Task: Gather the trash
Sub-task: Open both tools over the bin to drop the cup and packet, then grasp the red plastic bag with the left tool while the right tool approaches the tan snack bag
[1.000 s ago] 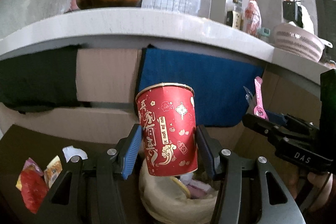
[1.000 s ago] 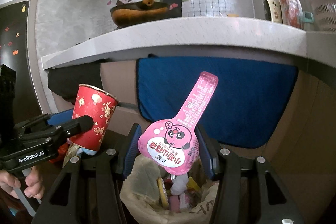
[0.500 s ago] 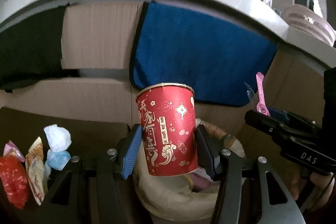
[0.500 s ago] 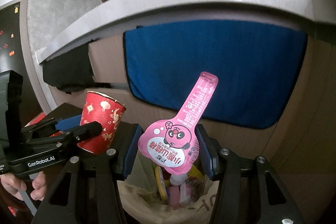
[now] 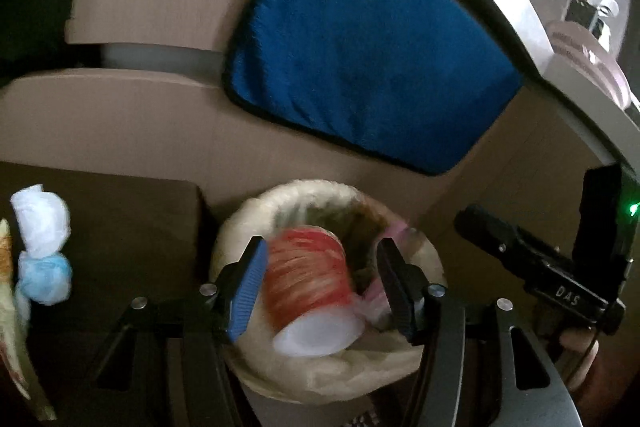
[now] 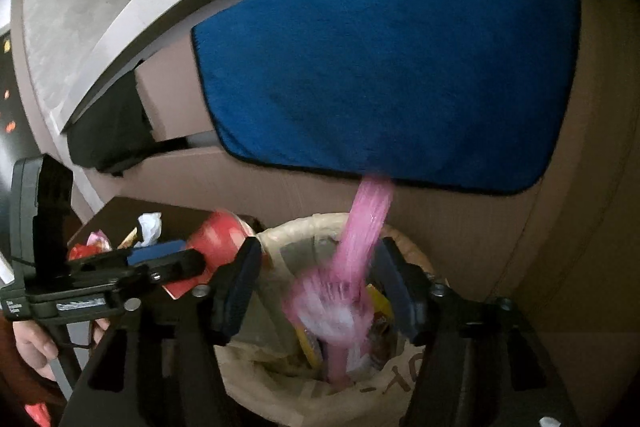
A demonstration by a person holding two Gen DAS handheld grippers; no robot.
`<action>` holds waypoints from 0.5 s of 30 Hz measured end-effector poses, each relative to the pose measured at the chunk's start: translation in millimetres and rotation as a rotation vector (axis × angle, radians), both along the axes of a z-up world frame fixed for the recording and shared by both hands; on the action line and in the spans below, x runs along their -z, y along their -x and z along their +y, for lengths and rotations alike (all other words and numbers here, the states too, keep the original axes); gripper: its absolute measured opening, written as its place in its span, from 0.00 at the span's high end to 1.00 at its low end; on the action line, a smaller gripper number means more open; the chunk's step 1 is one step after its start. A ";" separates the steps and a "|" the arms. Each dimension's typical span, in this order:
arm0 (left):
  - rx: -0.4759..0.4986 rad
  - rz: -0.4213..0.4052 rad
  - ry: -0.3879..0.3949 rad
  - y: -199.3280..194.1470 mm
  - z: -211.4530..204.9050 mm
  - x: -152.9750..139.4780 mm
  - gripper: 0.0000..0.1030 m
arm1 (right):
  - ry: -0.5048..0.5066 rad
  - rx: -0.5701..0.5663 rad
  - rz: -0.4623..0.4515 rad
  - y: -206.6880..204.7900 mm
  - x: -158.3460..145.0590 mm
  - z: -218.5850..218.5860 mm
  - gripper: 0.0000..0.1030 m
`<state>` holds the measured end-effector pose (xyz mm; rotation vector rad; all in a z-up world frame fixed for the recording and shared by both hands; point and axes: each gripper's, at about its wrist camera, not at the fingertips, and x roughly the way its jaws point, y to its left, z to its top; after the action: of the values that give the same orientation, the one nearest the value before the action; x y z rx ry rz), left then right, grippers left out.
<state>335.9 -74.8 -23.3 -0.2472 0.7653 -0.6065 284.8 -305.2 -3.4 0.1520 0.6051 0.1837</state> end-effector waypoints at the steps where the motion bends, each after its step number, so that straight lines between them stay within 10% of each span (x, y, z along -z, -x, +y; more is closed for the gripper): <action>1: -0.018 -0.007 -0.004 0.6 6.0 -2.7 0.44 | -0.006 0.006 0.006 -0.3 0.6 -0.6 0.41; 15: -0.373 -0.096 -0.056 49.2 178.7 -29.1 0.44 | 0.005 -0.089 -0.022 17.1 -4.8 54.7 0.40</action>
<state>286.7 103.9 5.8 -0.2986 0.6221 -0.2422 267.7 -250.5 1.4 0.1181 0.5910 0.2692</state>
